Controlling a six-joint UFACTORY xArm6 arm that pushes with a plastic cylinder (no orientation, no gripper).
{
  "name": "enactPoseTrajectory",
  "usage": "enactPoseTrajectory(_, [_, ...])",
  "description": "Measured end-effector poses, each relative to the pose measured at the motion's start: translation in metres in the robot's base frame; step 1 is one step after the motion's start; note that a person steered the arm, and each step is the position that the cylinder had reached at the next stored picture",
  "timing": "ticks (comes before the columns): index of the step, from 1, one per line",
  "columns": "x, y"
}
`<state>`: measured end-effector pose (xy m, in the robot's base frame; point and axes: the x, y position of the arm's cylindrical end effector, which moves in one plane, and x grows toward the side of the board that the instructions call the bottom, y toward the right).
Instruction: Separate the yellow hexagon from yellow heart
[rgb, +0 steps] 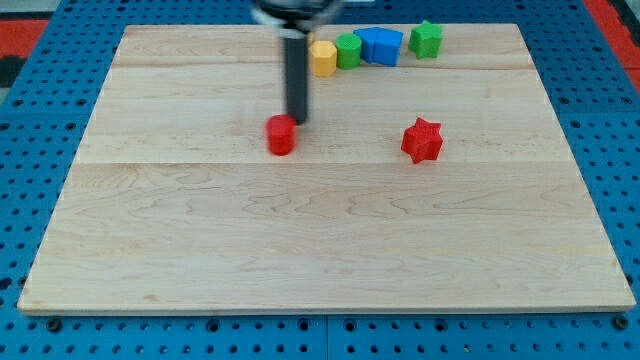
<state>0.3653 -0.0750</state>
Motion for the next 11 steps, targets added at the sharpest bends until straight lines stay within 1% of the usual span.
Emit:
enactPoseTrajectory(1, [-0.067, -0.016])
enactPoseTrajectory(2, [-0.153, -0.015])
enactPoseTrajectory(3, [-0.173, -0.017])
enactPoseTrajectory(4, [-0.173, 0.067])
enactPoseTrajectory(5, [-0.158, 0.064])
enactPoseTrajectory(6, [-0.115, 0.066])
enactPoseTrajectory(7, [-0.084, 0.102])
enactPoseTrajectory(8, [-0.021, 0.135])
enactPoseTrajectory(9, [-0.010, 0.148])
enactPoseTrajectory(10, [-0.014, 0.063])
enactPoseTrajectory(11, [-0.034, -0.026])
